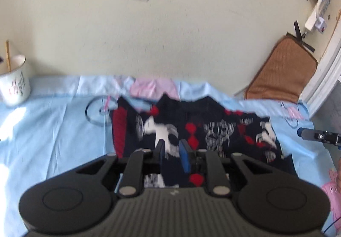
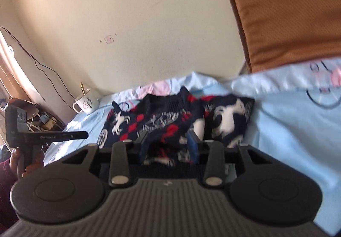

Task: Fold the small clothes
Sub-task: 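Grasp the sweater hem with both grippers and fold it toward the collar, then lay the folded hem down with both grippers and release it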

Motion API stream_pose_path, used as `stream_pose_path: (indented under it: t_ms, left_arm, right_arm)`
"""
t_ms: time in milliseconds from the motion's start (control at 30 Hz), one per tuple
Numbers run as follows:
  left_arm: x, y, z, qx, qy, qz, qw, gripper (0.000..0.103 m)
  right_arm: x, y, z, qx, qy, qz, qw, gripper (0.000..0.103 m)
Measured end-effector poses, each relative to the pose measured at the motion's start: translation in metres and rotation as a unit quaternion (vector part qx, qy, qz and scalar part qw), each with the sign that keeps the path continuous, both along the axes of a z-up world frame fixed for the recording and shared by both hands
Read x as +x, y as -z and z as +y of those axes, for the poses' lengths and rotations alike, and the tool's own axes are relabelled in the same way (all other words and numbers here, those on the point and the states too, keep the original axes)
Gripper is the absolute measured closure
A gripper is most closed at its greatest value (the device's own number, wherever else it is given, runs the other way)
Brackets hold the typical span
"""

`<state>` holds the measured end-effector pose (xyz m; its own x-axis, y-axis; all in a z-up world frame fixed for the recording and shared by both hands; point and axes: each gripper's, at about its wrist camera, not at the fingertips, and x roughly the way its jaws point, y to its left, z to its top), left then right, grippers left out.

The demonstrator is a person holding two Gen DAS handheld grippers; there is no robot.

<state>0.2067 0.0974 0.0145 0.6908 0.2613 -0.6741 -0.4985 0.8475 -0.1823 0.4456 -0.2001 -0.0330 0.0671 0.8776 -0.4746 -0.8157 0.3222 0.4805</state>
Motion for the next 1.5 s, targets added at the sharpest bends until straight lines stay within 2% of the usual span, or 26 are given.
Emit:
stream_pose_path:
  t_ms: [100, 167, 233, 300, 367, 400, 433, 467, 500, 533, 567, 700, 800, 933, 1067, 1233, 1300, 1500]
  left_arm:
    - [0.062, 0.006, 0.027, 0.037, -0.005, 0.023, 0.999, 0.075]
    - [0.099, 0.025, 0.045, 0.041, -0.014, 0.054, 0.9976, 0.064]
    - [0.132, 0.048, 0.067, 0.042, -0.03, 0.096, 0.9941, 0.06]
    - [0.152, 0.071, 0.079, 0.033, -0.045, 0.124, 0.9907, 0.06]
    - [0.162, 0.085, 0.089, 0.008, -0.051, 0.127, 0.9905, 0.066]
    - [0.164, 0.088, 0.09, 0.008, -0.053, 0.114, 0.992, 0.07]
    - [0.167, 0.089, 0.09, 0.011, -0.046, 0.11, 0.9928, 0.093]
    - [0.168, 0.089, 0.09, 0.004, -0.036, 0.108, 0.9935, 0.094]
    - [0.167, 0.087, 0.088, 0.007, -0.04, 0.104, 0.9937, 0.094]
    - [0.165, 0.085, 0.085, 0.009, -0.037, 0.098, 0.9944, 0.094]
    - [0.161, 0.082, 0.081, 0.013, -0.035, 0.093, 0.995, 0.095]
    - [0.133, 0.049, 0.059, 0.016, -0.034, 0.048, 0.9981, 0.095]
    - [0.101, 0.018, 0.033, 0.022, -0.025, 0.007, 0.9994, 0.095]
    - [0.042, -0.013, -0.006, 0.027, -0.003, -0.057, 0.998, 0.095]
    - [-0.029, -0.023, -0.057, 0.042, 0.019, -0.108, 0.9931, 0.095]
    - [-0.097, -0.011, -0.125, 0.07, 0.045, -0.127, 0.9884, 0.095]
    - [-0.113, 0.001, -0.146, 0.074, 0.048, -0.118, 0.9891, 0.095]
    - [-0.139, 0.044, -0.183, 0.066, 0.052, -0.079, 0.9933, 0.095]
  right_arm:
    - [0.027, -0.007, 0.061, -0.018, -0.038, -0.011, 0.999, 0.06]
    - [0.047, 0.002, 0.102, -0.044, -0.043, -0.011, 0.998, 0.054]
    - [0.064, 0.018, 0.139, -0.071, -0.036, 0.007, 0.997, 0.051]
    - [0.08, 0.035, 0.165, -0.085, -0.028, 0.029, 0.996, 0.046]
    - [0.092, 0.05, 0.186, -0.095, -0.029, 0.048, 0.994, 0.045]
    - [0.096, 0.056, 0.195, -0.101, -0.033, 0.057, 0.993, 0.045]
    - [0.098, 0.063, 0.203, -0.112, -0.039, 0.062, 0.991, 0.045]
    - [0.098, 0.067, 0.208, -0.12, -0.042, 0.057, 0.99, 0.046]
    - [0.096, 0.071, 0.213, -0.129, -0.048, 0.05, 0.989, 0.049]
    - [0.093, 0.07, 0.213, -0.125, -0.051, 0.035, 0.99, 0.072]
    - [0.091, 0.069, 0.212, -0.125, -0.057, 0.033, 0.99, 0.09]
    - [0.078, 0.044, 0.188, -0.089, -0.044, 0.024, 0.995, 0.091]
    - [0.061, 0.01, 0.163, -0.061, -0.044, 0.012, 0.997, 0.091]
    - [0.013, -0.03, 0.115, -0.021, -0.059, -0.023, 0.998, 0.091]
    - [-0.042, -0.048, 0.056, 0.015, -0.078, -0.05, 0.996, 0.091]
    - [-0.11, -0.04, -0.01, 0.035, -0.089, -0.07, 0.993, 0.091]
    - [-0.135, -0.025, -0.031, 0.033, -0.087, -0.079, 0.993, 0.092]
    - [-0.168, 0.027, -0.068, 0.021, -0.052, -0.043, 0.997, 0.091]
